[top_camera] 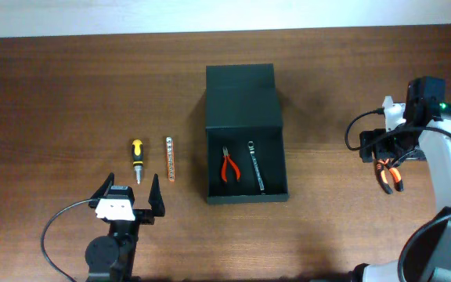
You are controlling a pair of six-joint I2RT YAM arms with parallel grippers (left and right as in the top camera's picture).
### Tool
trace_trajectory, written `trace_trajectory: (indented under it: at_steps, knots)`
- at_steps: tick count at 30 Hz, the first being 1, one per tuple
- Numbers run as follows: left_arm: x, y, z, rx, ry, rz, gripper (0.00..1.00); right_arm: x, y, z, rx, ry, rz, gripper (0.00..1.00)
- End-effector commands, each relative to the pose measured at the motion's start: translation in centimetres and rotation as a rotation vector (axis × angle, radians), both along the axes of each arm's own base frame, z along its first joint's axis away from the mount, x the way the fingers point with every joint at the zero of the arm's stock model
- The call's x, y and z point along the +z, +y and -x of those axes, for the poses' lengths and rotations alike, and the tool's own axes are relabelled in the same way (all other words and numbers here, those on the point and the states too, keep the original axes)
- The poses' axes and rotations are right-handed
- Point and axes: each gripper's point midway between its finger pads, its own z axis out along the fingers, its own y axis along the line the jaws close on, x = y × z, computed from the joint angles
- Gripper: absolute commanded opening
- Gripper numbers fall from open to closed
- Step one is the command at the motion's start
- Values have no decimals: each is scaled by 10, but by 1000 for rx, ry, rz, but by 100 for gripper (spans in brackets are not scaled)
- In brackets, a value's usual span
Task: Pack container
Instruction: 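Lower the right gripper onto the long-nose pliers handle and close it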
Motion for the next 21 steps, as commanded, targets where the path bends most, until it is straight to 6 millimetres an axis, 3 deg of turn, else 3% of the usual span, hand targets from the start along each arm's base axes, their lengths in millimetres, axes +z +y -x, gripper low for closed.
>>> trace_trajectory:
  at_steps: [1, 8, 17, 21]
  knots:
    - [-3, 3, 0, 12, 5, -20, 99, -9, -14, 4, -7, 42, 59, 99]
    - [-3, 3, 0, 12, 4, -20, 99, -24, -39, 2, -51, 75, 129, 99]
    - [-3, 3, 0, 12, 5, -20, 99, -47, -29, -2, 1, 81, -28, 99]
    - [-3, 3, 0, 13, 4, -20, 99, -47, -23, -3, 43, 72, -59, 99]
